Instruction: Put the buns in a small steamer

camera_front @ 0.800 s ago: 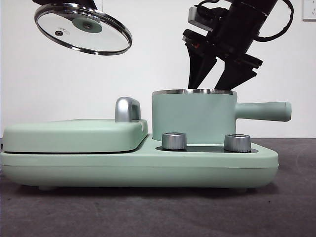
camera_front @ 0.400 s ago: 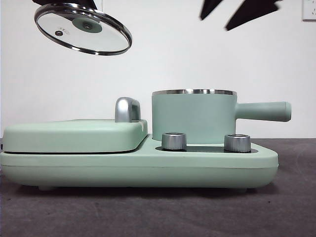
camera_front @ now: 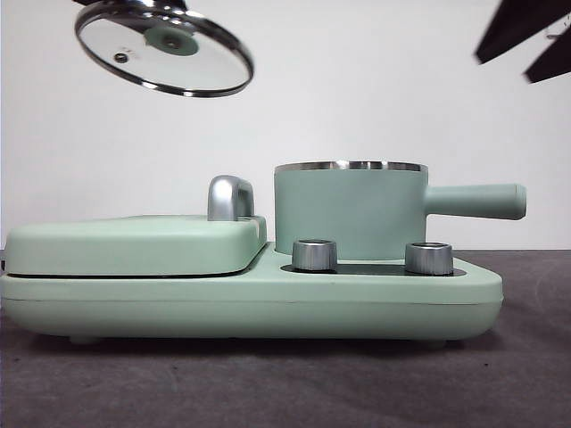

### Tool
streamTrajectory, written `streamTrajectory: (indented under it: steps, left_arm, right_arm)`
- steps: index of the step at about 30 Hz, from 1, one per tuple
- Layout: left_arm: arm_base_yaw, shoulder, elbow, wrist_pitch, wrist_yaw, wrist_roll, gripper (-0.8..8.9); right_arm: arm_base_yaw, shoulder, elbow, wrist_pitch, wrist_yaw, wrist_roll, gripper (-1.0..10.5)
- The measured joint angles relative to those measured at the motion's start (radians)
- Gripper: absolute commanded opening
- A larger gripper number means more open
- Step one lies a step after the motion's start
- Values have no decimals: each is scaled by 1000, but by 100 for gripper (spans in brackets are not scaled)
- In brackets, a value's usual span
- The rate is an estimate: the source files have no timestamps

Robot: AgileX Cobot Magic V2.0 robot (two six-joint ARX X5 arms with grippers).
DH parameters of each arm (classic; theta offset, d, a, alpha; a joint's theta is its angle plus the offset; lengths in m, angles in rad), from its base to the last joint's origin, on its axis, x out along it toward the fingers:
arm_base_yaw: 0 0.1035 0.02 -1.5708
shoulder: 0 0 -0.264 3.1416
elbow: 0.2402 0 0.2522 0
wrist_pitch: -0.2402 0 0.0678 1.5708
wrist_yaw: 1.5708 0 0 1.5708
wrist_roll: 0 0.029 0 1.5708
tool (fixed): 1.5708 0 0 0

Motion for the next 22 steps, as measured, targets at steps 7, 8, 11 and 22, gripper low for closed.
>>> streamTrajectory:
  steps: [7,8,11,22]
  left_arm:
    - [-92,59,0,74,1,-9,15]
    - [-108,74,0,100,1,-11,15]
    - [-156,119,0,192,2,-19,15]
    - [-234,328,0,507,3,-23,15]
  right_arm:
    - [0,-164,-29,-147,23,0,333]
    - [0,-175,-29,-163,23,0,333]
    - [0,-190,-29,-192,22,0,333]
    - [0,-195,-29,-207,-10,2,333]
